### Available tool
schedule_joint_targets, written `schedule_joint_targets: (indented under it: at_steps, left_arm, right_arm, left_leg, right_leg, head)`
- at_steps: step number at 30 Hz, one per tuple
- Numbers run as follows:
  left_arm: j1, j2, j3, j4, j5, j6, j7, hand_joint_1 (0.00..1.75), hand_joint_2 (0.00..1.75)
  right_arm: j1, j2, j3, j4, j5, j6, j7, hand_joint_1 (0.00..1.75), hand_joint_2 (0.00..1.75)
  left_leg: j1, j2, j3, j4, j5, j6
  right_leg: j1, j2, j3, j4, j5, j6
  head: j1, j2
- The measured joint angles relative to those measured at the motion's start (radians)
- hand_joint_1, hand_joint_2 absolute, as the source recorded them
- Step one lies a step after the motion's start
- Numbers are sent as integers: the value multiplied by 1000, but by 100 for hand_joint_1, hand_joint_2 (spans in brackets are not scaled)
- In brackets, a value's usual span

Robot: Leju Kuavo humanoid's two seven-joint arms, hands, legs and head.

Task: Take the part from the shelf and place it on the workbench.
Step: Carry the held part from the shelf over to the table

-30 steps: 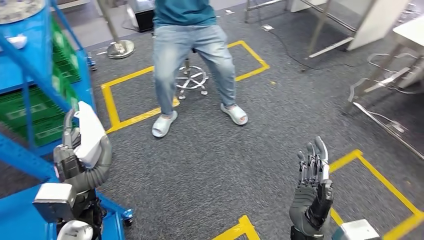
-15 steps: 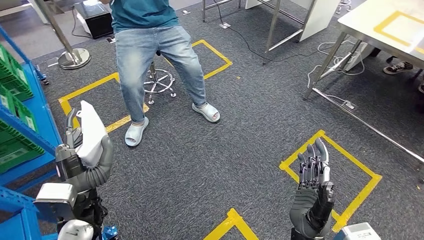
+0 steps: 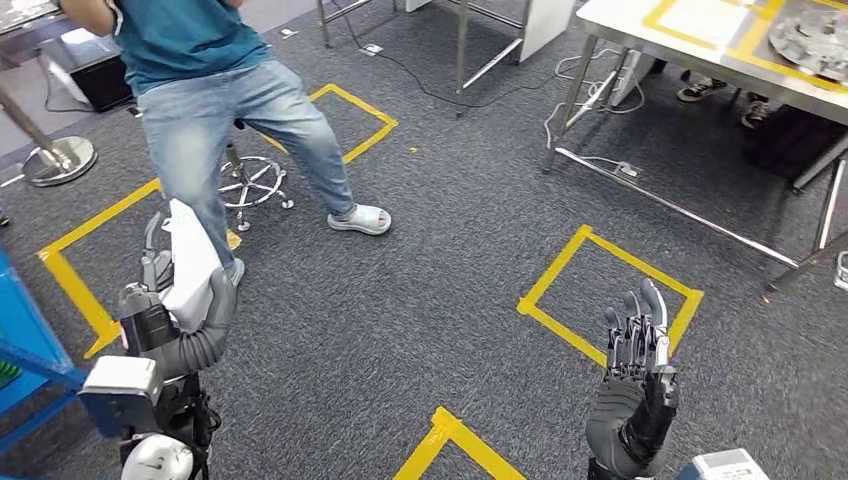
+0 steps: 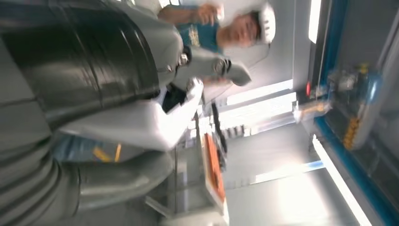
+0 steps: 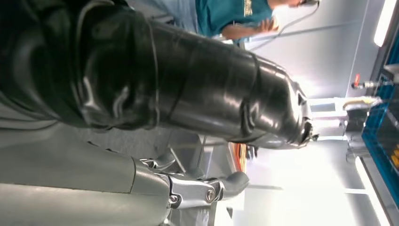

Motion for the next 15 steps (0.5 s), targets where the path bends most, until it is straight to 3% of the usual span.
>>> schedule_joint_targets:
  at_steps: [1,2,3,5,7,9,10,12,14,15]
  left_arm:
    - [1,1,0,0,0,1,2,175,175]
    - [1,2,0,0,1,1,2,175,175]
    - [0,3,0,0,1,0,2,175,175]
    - [-1,4,0,0,2,-2,1,175,175]
    - [-1,4,0,-1,2,-5,-1,175,175]
    - [-2,5,0,-2,2,-11,-4,175,175]
    - [-4,5,0,-3,2,-13,-5,175,175]
    - [-5,5,0,-4,2,-18,-8,175,175]
    - [-4,5,1,-5,6,-23,-15,175,175]
    - [-4,5,1,-6,10,-25,-19,175,175]
  right_arm:
    - [0,0,0,0,0,0,1,0,0]
    - [0,0,0,1,0,1,2,0,0]
    - [0,0,0,1,0,1,3,0,0]
    - [-1,0,0,1,0,2,5,0,0]
    - [-4,0,0,1,0,5,6,0,0]
    - [-4,0,0,0,0,8,6,0,0]
    - [-4,0,0,0,0,10,6,0,0]
    - [-8,0,0,0,0,15,6,0,0]
    - [-16,0,0,1,0,23,7,0,0]
    - [-18,0,0,1,1,27,8,0,0]
  left_leg:
    - [5,-4,-15,25,3,-5]
    - [11,-7,-12,8,26,-11]
    - [19,-17,10,-47,62,-17]
    - [35,-67,66,-175,114,-28]
    - [40,-98,90,-224,119,-25]
    - [36,-78,91,-221,121,-10]
    - [36,-67,89,-221,124,-3]
    - [32,-42,87,-223,128,10]
    - [19,-13,84,-223,128,19]
    - [13,2,84,-223,127,23]
  right_leg:
    - [-4,17,-2,1,0,4]
    - [-9,35,-3,4,0,9]
    - [-15,52,-4,9,-2,16]
    - [-23,83,-13,27,-9,36]
    - [-27,108,-30,39,-10,55]
    - [-32,129,-46,35,-2,72]
    - [-33,121,-55,38,-1,77]
    - [-27,62,-89,96,-32,78]
    - [-20,0,-147,233,-99,74]
    - [-18,-8,-173,297,-126,70]
  head:
    - [-4,0]
    - [-8,0]
    - [-11,0]
    - [-22,0]
    - [-30,0]
    - [-28,0]
    - [-25,0]
    - [-7,0]
    - [13,0]
    - [18,0]
